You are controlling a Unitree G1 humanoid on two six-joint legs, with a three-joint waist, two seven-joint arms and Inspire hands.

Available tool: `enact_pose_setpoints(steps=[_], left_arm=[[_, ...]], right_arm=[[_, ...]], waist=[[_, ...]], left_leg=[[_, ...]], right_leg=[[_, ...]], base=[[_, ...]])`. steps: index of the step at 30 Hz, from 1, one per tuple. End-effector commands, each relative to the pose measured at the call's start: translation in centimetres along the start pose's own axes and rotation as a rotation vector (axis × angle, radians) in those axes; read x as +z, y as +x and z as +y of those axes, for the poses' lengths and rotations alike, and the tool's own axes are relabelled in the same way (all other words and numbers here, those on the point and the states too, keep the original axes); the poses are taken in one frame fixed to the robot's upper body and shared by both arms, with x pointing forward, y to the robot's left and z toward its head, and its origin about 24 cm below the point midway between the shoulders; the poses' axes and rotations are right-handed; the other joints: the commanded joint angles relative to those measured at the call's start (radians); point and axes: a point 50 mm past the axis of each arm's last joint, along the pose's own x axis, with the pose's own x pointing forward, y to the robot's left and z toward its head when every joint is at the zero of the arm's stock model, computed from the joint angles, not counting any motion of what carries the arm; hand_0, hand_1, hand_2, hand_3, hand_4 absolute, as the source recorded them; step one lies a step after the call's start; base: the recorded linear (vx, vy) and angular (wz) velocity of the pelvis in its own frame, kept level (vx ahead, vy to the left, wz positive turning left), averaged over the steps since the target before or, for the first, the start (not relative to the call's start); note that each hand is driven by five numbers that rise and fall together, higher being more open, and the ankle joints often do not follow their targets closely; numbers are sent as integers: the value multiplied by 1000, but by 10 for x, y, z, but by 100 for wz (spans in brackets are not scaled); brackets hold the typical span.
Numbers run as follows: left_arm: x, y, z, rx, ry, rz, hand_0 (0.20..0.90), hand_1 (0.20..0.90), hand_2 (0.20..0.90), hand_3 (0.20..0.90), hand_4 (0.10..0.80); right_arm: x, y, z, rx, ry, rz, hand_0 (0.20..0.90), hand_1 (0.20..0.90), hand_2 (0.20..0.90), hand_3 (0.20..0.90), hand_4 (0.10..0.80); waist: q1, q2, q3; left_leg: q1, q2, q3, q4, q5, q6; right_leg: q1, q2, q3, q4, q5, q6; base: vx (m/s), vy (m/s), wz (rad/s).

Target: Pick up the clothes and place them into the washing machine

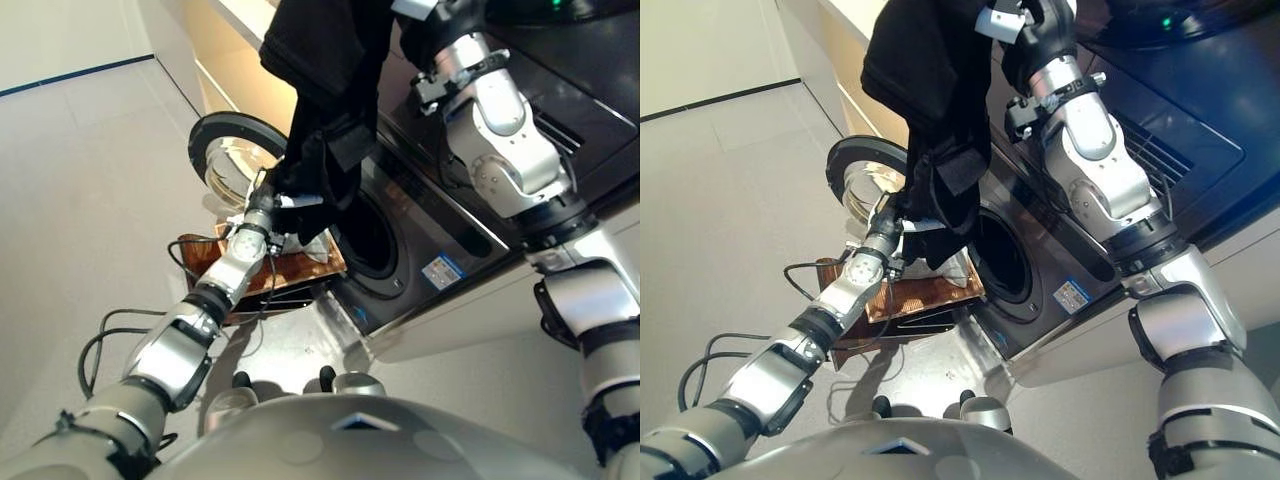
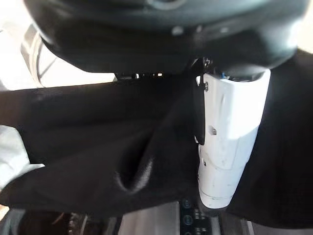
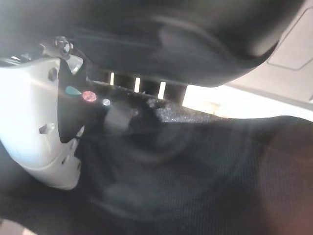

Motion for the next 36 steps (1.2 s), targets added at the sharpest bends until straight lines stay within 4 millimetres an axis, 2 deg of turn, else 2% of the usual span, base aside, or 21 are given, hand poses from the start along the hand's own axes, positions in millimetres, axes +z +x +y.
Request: enact_pose_setpoints(steps=[1,12,13,22,27,33,36], left_arm=[[78,20,-11,-40,-14,-312,900,900,900,900,800],[95,23,-16,-57,10,-363,900,900,900,900,800],[95,23,-17,-57,11,-360,200,200,200,200,300],[91,22,-21,-63,-44,-343,200,200,200,200,300],[92,21,-17,-45,-69,-347,200,200,200,200,300],[96,18,-5,-3,-113,-375,200,200,200,200,300],[99,14,10,40,-130,-406,200,200,200,200,300]], right_arm=[[29,2,-6,-24,50,-189,200,200,200,200,300],[30,5,7,26,71,-196,200,200,200,200,300],[30,5,7,27,74,-198,200,200,200,200,300],[30,4,5,12,77,-202,200,200,200,200,300],[27,1,-3,-40,80,-197,200,200,200,200,300],[10,-15,-25,-187,107,-169,200,200,200,200,300],[-9,-33,-40,-314,137,-128,200,200,200,200,300]], waist=[[56,-4,-172],[55,-10,-168],[54,-10,-169],[54,-11,-166],[56,-8,-163],[59,1,-158],[62,15,-149]], left_leg=[[24,60,-2,9,-67,-88],[18,60,-1,10,-65,-88],[18,59,0,10,-65,-87],[18,58,1,11,-66,-85],[16,57,-2,11,-66,-83],[11,53,-6,11,-67,-81],[7,51,-8,14,-68,-78]], right_leg=[[-82,-2,-1,81,-17,24],[-89,-1,3,85,-16,25],[-89,-1,4,84,-15,25],[-91,-1,4,86,-15,24],[-92,-4,2,85,-14,24],[-94,-7,-3,86,-16,24],[-98,-9,-5,87,-16,24]], base=[[0,0,0],[0,0,0],[0,0,0],[0,0,0],[0,0,0],[-2,1,1],[0,0,0]])
